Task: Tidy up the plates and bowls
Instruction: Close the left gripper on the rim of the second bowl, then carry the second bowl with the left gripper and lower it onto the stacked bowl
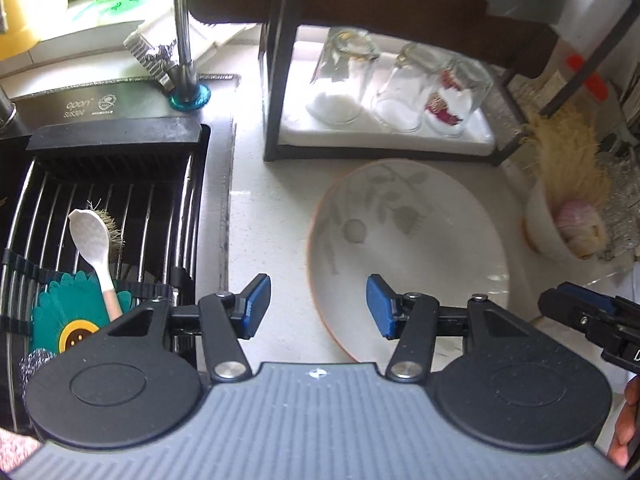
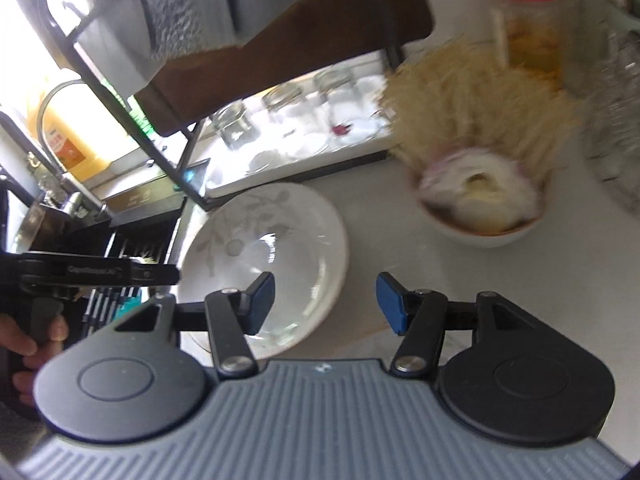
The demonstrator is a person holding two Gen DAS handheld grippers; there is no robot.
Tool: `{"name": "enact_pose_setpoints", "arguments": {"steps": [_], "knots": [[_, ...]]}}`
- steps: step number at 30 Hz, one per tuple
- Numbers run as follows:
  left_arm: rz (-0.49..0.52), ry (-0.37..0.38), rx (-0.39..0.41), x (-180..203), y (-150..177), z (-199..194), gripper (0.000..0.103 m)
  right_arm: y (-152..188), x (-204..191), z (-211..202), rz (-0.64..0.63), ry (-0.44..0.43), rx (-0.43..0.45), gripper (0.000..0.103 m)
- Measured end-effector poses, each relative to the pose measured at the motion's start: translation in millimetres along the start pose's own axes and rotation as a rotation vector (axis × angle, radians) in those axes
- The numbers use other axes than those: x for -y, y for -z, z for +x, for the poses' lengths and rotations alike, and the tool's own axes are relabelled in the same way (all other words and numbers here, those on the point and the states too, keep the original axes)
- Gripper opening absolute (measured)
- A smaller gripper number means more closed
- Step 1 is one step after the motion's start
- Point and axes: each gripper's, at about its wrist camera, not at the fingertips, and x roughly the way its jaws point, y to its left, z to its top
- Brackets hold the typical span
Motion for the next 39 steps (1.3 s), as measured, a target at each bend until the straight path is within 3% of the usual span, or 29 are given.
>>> {"name": "enact_pose_setpoints", "arguments": {"steps": [8,15,20,22,24,31,39], "knots": [[-0.007,0.046,-0.03,-16,-14,34,0.059,-11,-8,38,-0.012,0.04,-0.04,0.05],[0.015,0.08,-0.041,-15,-20,52,0.057,-12,-6,63,-0.004,0.064,-0.09,0.035],[0.016,0.099,-0.042,-13,-23,61,0.043,-13,-6,70,-0.01,0.082,-0.093,0.023],[0.014,0.108,-0.035,-12,-25,63,0.03,-14,-5,69,-0.007,0.078,-0.091,0.023],[0.013,0.123,-0.026,-10,-25,64,0.025,-15,-5,68,-0.009,0.076,-0.095,0.022],[0.041,0.115,-0.029,-6,-24,63,0.024,-16,-2,59,0.01,0.065,-0.079,0.022],[0.082,0.103,0.01,-6,-28,33,0.023,-19,-9,39,0.023,0.018,-0.045,0.022]]}}
